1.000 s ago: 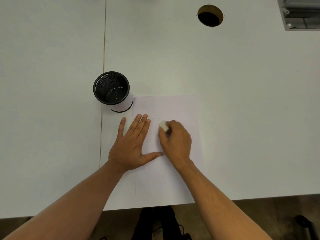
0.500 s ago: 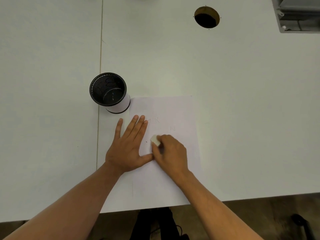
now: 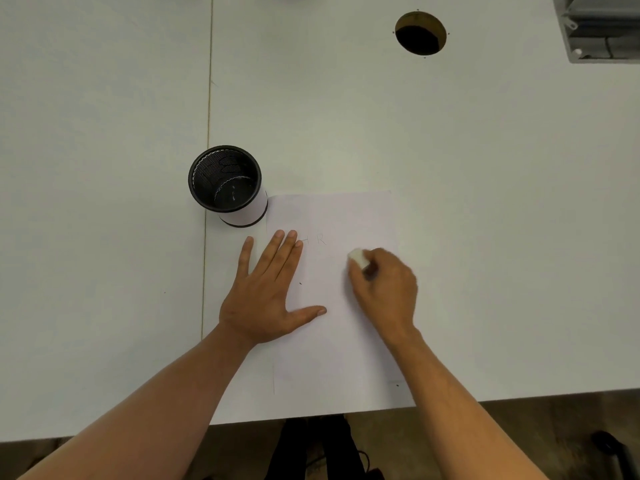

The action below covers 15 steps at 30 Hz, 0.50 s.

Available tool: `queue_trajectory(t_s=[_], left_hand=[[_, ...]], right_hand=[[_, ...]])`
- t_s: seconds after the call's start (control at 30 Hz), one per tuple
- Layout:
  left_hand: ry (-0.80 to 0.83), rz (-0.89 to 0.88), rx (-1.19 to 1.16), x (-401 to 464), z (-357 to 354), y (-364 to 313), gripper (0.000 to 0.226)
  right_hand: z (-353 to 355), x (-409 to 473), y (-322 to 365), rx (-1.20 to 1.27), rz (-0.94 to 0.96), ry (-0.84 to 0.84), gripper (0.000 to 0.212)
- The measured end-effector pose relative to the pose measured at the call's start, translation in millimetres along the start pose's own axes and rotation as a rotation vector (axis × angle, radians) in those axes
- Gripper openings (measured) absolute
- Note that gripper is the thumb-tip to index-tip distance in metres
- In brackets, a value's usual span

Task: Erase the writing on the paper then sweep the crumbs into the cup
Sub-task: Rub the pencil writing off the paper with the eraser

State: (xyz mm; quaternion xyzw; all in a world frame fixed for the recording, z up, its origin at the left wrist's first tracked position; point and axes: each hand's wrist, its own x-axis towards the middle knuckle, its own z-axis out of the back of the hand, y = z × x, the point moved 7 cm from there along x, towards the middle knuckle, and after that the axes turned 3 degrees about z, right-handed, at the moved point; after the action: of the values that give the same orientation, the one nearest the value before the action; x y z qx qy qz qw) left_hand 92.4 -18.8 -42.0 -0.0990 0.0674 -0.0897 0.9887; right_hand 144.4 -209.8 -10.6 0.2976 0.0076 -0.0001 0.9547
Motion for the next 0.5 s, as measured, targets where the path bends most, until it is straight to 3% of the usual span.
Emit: queue_trajectory(t_s=[0.07,0.2,0.4,0.5], left_hand=[[0.001,-0.001,-0.002,0.3,0.2,-0.3,0.107],[-0.008,-0.013,-0.023,0.4,0.7,-1.3,0.104],[-0.010,-0.004,-0.007,0.4,-0.9,-0.3,0.107],[-0.008,-0.005,-0.010,0.8,-1.5,-0.4,0.107]], right_hand=[[0.7,2.0,0.6,0.017,-0.049,-0.034,0.019],[-27.7,-24.2,39.5,0.023,0.158,0.169,0.016],[-3.3,6.3,4.3,0.044,-0.052,-0.030,0.018],[-18.0,-7.6,28.1,0.052,0.096,0.085,0.017]])
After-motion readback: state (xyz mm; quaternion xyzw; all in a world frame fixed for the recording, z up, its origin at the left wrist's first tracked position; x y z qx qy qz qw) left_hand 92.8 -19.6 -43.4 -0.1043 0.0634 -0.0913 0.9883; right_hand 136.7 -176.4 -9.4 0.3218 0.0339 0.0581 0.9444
